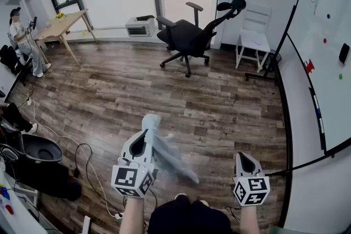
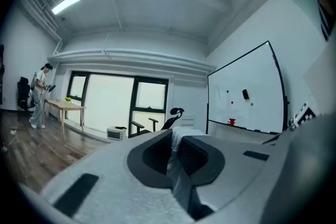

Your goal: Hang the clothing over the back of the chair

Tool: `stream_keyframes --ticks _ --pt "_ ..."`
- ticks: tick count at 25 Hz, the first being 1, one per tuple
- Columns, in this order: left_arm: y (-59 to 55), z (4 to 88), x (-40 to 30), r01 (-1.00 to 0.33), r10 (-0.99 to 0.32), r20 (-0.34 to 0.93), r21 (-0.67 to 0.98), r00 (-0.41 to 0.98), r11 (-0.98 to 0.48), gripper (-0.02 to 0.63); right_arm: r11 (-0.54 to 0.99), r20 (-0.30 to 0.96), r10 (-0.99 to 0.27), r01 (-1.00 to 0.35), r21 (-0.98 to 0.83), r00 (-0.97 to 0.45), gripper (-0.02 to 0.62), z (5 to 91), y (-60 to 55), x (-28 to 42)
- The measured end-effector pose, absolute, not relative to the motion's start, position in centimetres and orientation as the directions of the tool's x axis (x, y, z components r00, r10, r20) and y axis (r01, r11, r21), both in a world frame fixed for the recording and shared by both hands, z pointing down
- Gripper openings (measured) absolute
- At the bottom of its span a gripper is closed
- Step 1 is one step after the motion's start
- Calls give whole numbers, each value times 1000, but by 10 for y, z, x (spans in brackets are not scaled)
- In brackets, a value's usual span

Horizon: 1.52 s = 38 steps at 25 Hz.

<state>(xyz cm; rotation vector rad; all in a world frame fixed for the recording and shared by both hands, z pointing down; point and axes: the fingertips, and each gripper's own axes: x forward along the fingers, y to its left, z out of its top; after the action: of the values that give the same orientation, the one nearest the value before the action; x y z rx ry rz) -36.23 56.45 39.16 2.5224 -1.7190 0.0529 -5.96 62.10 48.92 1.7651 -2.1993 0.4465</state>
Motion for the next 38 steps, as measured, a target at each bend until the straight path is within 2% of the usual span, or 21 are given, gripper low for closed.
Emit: stream_keyframes --ticks 3,14,21,38 --pt "592 409 -370 -931 -924 116 41 364 -362 8 195 367 -908 -979 -53 -200 0 476 639 -67" --pt "648 420 -394 -930 -929 153 207 337 -303 8 178 252 -941 -964 -200 -226 0 439 684 -75" --pt "648 423 -402 -919 -930 144 262 339 -295 8 161 275 -936 -960 -229 -222 0 443 682 -85" --pt "616 436 -378 -855 -869 141 309 474 -416 8 135 259 -947 -966 -220 -191 0 444 665 -98"
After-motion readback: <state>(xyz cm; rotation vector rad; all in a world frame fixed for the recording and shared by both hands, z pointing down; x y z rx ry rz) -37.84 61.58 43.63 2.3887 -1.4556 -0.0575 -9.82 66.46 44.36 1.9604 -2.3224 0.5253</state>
